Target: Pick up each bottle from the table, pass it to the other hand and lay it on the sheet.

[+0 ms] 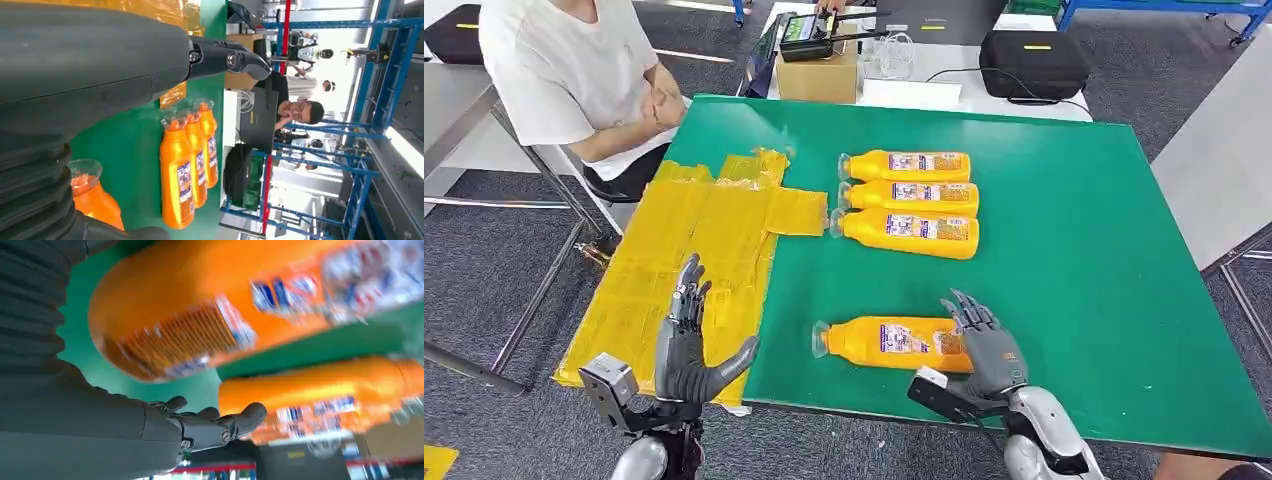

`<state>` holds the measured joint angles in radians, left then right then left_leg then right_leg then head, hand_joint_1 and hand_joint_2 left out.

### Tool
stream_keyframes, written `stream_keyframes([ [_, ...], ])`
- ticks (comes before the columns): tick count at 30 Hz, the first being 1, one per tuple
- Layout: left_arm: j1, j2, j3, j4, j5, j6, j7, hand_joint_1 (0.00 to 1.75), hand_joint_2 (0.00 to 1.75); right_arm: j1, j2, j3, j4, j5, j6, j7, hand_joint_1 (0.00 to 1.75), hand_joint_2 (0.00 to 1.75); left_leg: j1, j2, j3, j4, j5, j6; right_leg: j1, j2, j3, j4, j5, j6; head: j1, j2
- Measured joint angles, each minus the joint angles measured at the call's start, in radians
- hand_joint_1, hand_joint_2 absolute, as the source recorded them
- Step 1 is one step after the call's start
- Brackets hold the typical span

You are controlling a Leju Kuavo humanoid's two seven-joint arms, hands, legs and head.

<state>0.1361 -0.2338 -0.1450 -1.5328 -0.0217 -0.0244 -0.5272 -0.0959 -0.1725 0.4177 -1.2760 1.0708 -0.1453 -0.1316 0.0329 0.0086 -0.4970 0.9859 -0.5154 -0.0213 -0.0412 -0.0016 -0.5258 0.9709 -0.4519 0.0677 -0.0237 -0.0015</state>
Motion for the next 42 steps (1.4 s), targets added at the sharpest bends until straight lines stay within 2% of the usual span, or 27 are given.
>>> stream_keyframes([
  [7,-0.01,0.0,0.002,0.016,0.0,0.0,0.001,0.0,1.75,-0.117,-0.024,0.074,0.124,-0.057,0.105,-0.003,0.0,1.75,0.0,0.001,0.001,0.0,0.0,0.0,0.0,0.0,0.0,0.0,0.0,0.0,0.0,0.0],
  [13,-0.017,0.001,0.002,0.031,0.0,0.0,0.002,0.0,1.75,-0.22,-0.039,0.142,0.229,-0.08,0.145,-0.028,0.0,1.75,0.0,0.001,0.002,0.0,0.0,0.0,0.0,0.001,0.002,0.0,0.0,0.0,0.0,0.0],
  [20,-0.018,0.001,0.002,0.033,0.0,0.0,0.002,0.0,1.75,-0.23,-0.042,0.153,0.241,-0.085,0.155,-0.034,0.0,1.75,0.0,0.001,0.002,0.0,0.0,0.0,0.0,0.001,0.002,0.0,0.0,0.0,0.0,0.0],
  [21,-0.02,0.001,0.002,0.038,0.0,0.001,0.002,0.0,1.75,-0.267,-0.049,0.185,0.273,-0.107,0.179,-0.045,0.0,1.75,0.0,0.001,0.003,0.0,0.0,0.0,0.0,0.001,0.002,0.0,0.0,0.0,0.0,0.0],
  [22,-0.022,0.001,0.002,0.04,0.0,0.002,0.002,0.0,1.75,-0.277,-0.051,0.193,0.28,-0.114,0.184,-0.049,0.14,1.75,0.0,0.001,0.003,0.0,0.0,0.0,0.0,0.001,0.002,0.0,0.0,0.0,0.0,0.0],
  [23,-0.028,0.001,0.002,0.05,0.0,0.004,0.001,0.0,1.75,-0.32,-0.058,0.231,0.317,-0.136,0.197,-0.058,1.71,1.75,0.0,0.001,0.004,0.0,0.0,0.0,0.0,0.001,0.003,0.0,0.0,0.0,0.0,0.0],
  [25,-0.037,0.001,0.002,0.065,0.0,0.008,0.001,0.0,1.75,-0.363,-0.062,0.277,0.364,-0.141,0.199,-0.065,1.75,1.75,0.0,0.001,0.004,0.0,0.0,0.0,0.0,0.001,0.003,0.0,0.0,0.0,0.0,0.0],
  [32,-0.044,0.001,0.001,0.074,0.0,0.01,-0.006,0.0,1.75,-0.398,-0.064,0.322,0.393,-0.223,0.199,-0.099,1.75,1.75,0.0,0.0,0.004,0.0,0.0,0.0,0.0,0.0,0.004,0.0,0.0,0.0,0.0,0.0],
  [42,-0.048,0.006,0.001,0.077,0.003,0.013,-0.013,0.0,1.75,-0.398,-0.065,0.346,0.413,-0.319,0.164,-0.14,1.75,1.75,0.0,0.0,0.004,0.0,0.0,0.0,0.0,0.001,0.003,0.0,0.0,0.0,0.0,0.0],
])
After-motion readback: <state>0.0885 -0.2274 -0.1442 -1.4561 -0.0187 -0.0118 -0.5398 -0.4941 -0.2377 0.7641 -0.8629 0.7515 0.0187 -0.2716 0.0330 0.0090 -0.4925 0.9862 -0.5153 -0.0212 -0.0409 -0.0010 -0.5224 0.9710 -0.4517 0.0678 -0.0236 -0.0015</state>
